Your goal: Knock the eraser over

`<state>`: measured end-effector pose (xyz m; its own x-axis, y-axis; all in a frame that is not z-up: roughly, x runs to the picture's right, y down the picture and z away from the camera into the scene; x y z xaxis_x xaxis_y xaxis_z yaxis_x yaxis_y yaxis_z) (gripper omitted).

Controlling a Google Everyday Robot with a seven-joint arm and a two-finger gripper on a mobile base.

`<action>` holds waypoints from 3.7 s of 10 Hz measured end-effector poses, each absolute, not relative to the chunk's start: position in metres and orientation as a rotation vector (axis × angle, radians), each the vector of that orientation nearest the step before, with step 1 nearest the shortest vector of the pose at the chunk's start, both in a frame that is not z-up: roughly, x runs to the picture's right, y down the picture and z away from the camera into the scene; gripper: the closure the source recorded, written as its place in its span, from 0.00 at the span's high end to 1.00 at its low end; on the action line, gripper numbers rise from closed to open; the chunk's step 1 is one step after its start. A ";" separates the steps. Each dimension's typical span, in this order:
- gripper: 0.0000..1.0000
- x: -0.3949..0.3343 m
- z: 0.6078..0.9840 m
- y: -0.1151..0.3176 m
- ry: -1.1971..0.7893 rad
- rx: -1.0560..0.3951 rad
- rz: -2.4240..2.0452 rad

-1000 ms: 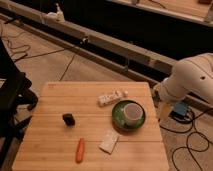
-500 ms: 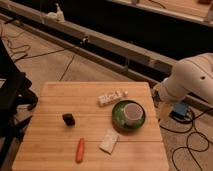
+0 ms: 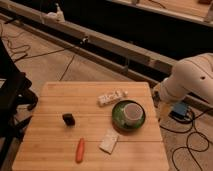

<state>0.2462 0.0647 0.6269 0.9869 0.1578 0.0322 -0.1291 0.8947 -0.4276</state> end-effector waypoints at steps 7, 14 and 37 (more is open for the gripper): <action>0.00 0.236 0.626 0.058 -0.105 -0.437 0.163; 0.00 0.183 0.657 0.057 -0.303 -0.502 0.153; 0.00 -0.025 0.752 0.132 -0.459 -0.741 -0.258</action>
<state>-0.0252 0.1317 0.7523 0.8704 -0.0653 0.4880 0.3828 0.7129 -0.5875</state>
